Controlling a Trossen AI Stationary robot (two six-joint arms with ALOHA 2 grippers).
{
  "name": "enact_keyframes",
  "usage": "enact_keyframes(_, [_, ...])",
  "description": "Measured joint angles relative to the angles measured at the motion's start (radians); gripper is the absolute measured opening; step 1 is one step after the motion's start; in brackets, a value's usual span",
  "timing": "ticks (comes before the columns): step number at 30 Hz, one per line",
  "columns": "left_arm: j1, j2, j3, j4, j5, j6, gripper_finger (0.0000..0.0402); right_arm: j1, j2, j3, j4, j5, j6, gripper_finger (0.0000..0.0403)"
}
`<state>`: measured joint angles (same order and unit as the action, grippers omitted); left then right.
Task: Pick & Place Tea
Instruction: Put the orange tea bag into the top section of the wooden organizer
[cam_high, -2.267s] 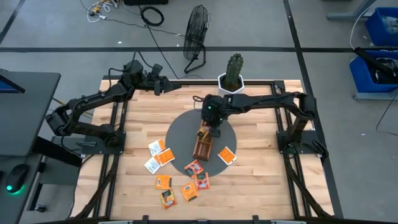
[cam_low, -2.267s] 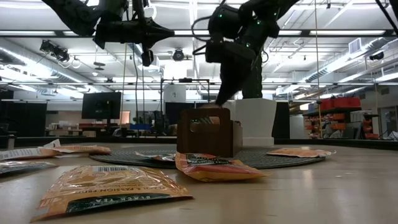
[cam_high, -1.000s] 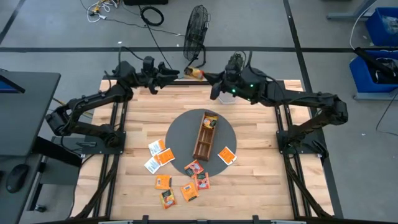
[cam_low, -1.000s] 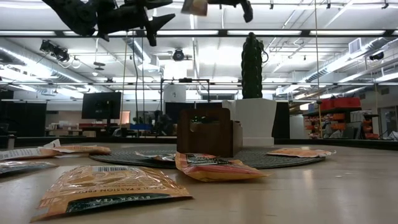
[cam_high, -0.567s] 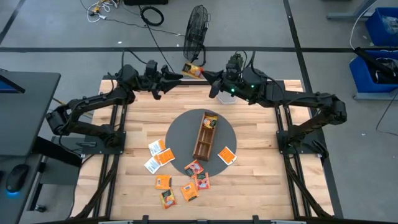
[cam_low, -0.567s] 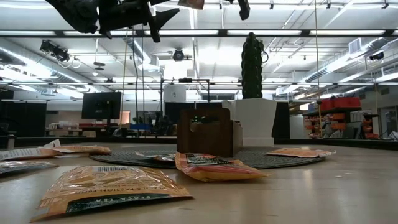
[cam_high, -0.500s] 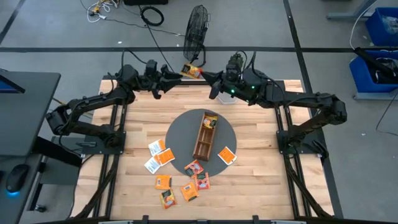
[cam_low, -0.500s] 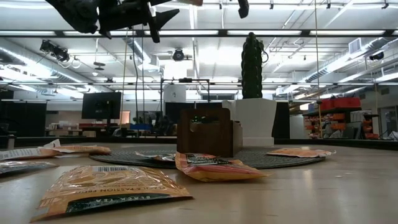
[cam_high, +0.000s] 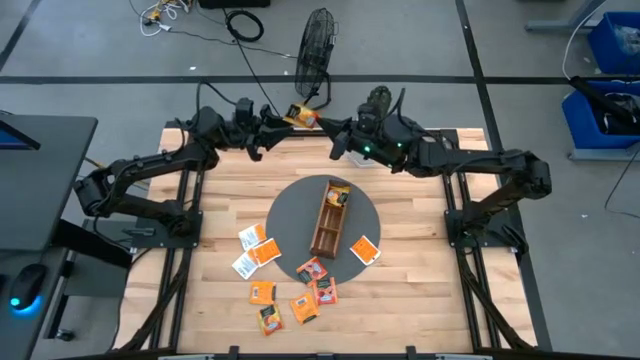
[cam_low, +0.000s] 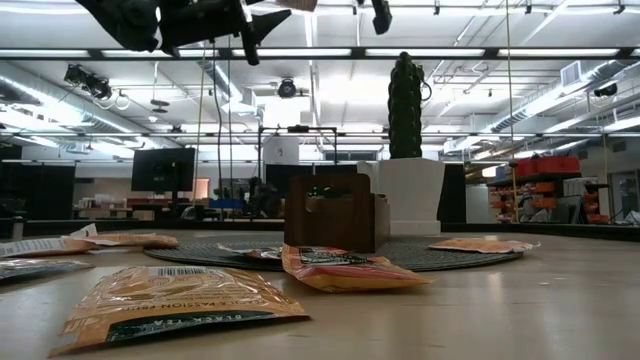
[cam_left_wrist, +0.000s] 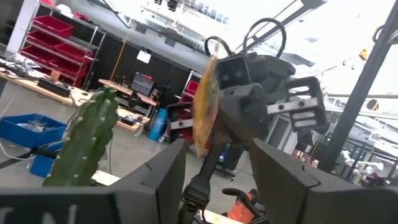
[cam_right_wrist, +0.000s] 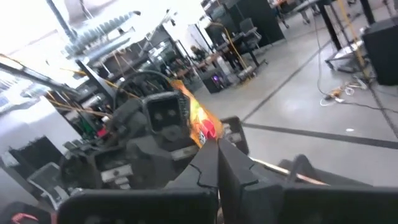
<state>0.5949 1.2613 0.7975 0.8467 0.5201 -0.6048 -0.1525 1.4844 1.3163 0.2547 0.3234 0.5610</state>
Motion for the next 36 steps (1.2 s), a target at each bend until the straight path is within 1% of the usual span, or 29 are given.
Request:
enact_keyframes(3, [0.000,0.000,0.000,-0.004,-0.004,-0.008,0.0176,0.006,0.010,0.000,0.022,-0.001,0.002,0.0000])
enact_keyframes(6, [0.003,0.000,0.000,-0.016,-0.005,-0.012,0.0155,0.008,0.013,0.000,0.022,-0.002,0.004,0.0000])
enact_keyframes(9, [0.003,0.000,0.000,-0.011,-0.005,-0.010,0.0113,0.008,0.013,0.000,0.022,-0.002,0.007,0.0000])
enact_keyframes(14, [0.003,0.000,0.000,-0.012,-0.004,-0.011,0.0021,0.009,0.013,0.000,0.019,-0.005,0.010,0.0000])
enact_keyframes(15, [0.003,0.000,0.000,-0.014,-0.004,-0.012,0.0012,0.009,0.013,0.000,0.016,-0.012,0.010,0.0000])
enact_keyframes(20, [0.009,0.000,0.000,-0.016,0.013,-0.042,0.0003,0.008,0.006,0.000,-0.007,-0.077,0.006,0.0009])
enact_keyframes(22, [0.019,0.000,0.000,-0.024,0.054,-0.068,0.0003,0.004,-0.008,0.000,-0.049,-0.099,0.004,0.0021])
enact_keyframes(25, [0.038,0.000,0.000,-0.074,0.129,-0.086,0.0002,0.003,-0.043,0.000,-0.164,-0.100,0.001,0.0044])
enact_keyframes(30, [0.066,0.000,0.000,-0.147,0.292,-0.097,0.0002,0.001,-0.120,0.000,-0.341,-0.101,-0.020,0.0083])
enact_keyframes(32, [0.070,0.000,0.000,-0.188,0.350,-0.105,0.0001,-0.004,-0.146,0.000,-0.386,-0.111,-0.026,0.0097])
enact_keyframes(34, [0.068,0.000,0.000,-0.258,0.381,-0.089,0.0001,-0.012,-0.169,0.000,-0.417,-0.131,-0.030,0.0110])
enact_keyframes(36, [0.057,0.000,0.000,-0.338,0.383,-0.049,0.0001,-0.024,-0.183,0.000,-0.431,-0.164,-0.017,0.0121])
